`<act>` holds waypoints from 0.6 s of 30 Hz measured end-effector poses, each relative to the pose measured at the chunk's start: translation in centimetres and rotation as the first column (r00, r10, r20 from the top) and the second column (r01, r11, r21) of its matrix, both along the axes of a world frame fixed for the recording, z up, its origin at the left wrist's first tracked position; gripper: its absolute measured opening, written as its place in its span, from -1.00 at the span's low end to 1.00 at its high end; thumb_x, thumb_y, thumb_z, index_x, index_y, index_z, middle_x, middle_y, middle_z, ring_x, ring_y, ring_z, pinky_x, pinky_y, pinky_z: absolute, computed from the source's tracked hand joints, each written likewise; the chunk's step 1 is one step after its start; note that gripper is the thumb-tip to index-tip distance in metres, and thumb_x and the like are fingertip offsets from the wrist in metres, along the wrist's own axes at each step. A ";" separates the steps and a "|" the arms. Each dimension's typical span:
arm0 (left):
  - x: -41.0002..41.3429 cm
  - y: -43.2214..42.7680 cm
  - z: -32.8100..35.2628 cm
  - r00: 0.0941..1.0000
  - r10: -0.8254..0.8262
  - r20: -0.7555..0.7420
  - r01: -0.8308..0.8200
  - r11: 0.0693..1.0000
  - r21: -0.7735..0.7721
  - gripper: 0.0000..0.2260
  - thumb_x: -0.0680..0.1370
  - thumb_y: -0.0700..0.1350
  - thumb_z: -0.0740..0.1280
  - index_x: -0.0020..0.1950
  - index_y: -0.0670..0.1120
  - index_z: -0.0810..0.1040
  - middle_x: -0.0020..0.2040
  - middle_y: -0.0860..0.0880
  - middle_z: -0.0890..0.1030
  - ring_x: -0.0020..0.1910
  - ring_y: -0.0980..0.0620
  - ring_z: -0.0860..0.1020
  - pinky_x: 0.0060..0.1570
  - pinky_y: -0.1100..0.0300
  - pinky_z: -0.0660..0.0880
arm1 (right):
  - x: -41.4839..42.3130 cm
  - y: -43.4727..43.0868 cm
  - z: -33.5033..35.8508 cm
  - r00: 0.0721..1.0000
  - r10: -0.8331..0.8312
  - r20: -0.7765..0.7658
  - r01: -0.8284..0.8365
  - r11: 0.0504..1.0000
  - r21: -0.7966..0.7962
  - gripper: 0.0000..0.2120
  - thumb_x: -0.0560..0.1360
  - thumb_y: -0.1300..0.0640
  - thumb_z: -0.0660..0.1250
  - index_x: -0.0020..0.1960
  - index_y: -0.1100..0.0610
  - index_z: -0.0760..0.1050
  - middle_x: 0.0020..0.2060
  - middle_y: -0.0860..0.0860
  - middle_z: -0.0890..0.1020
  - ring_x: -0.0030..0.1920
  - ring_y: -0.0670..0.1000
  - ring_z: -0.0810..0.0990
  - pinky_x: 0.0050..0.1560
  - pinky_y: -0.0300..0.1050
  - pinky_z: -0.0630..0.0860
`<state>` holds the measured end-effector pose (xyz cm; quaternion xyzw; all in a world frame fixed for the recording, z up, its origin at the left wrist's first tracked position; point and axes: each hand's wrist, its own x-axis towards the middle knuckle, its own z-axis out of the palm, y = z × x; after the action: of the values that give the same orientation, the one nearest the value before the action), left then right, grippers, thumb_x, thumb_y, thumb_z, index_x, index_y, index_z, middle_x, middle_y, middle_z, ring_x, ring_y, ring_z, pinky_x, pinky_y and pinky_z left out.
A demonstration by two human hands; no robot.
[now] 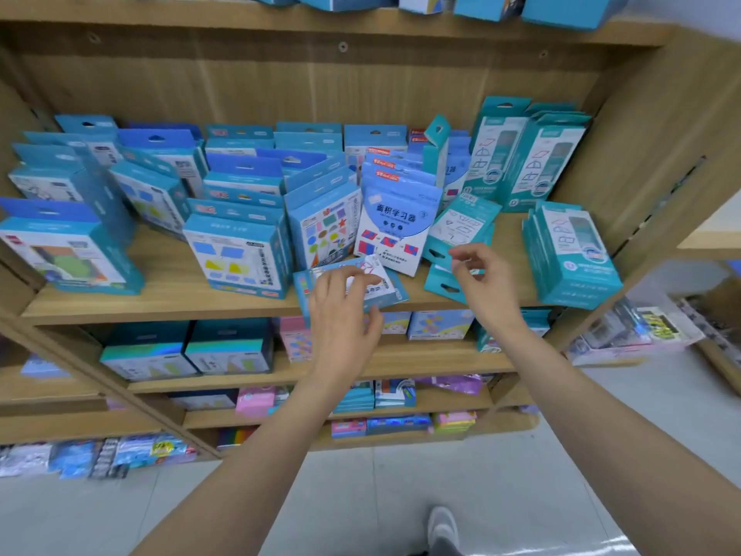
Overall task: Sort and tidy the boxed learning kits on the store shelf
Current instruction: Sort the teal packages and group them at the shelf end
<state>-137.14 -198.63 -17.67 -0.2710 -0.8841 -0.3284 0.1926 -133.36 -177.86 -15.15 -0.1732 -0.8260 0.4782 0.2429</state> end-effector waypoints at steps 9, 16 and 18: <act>-0.6 9.0 -0.7 0.999 0.000 0.052 0.010 0.981 -0.195 -0.53 0.42 -0.07 0.29 0.34 -0.08 0.45 0.42 -0.16 0.38 0.44 -0.20 0.23 0.39 -0.16 0.19 | -2.7 7.2 -2.9 0.864 0.163 0.475 -0.425 0.741 0.519 -0.26 0.47 -0.14 0.37 0.54 -0.08 0.10 0.55 -0.03 0.05 0.54 0.11 -0.05 0.49 0.10 0.12; 0.0 13.0 -1.1 0.996 -0.004 0.094 0.012 0.997 -0.080 -0.62 0.47 -0.09 0.23 0.27 -0.13 0.50 0.27 -0.12 0.47 0.27 -0.09 0.34 0.28 0.01 0.32 | -0.9 10.5 -2.2 0.886 0.296 0.356 -0.422 0.834 0.356 -0.30 0.38 0.01 0.50 0.43 0.04 0.29 0.46 0.08 0.14 0.48 0.10 0.06 0.45 -0.06 0.15; 0.4 13.8 -1.4 0.982 0.011 0.189 0.000 0.998 -0.056 -0.59 0.50 -0.14 0.31 0.35 -0.14 0.45 0.34 -0.13 0.43 0.32 -0.10 0.34 0.32 0.00 0.32 | -0.9 10.5 -2.1 0.851 0.332 0.406 -0.463 0.841 0.282 -0.16 0.36 0.00 0.53 0.51 -0.02 0.18 0.52 0.07 -0.05 0.51 0.10 -0.02 0.46 -0.01 0.13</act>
<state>-136.71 -184.81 -19.03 -0.2414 -0.9079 -0.3274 0.1011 -134.30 -167.37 -17.24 -0.0266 -0.9479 0.3170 0.0178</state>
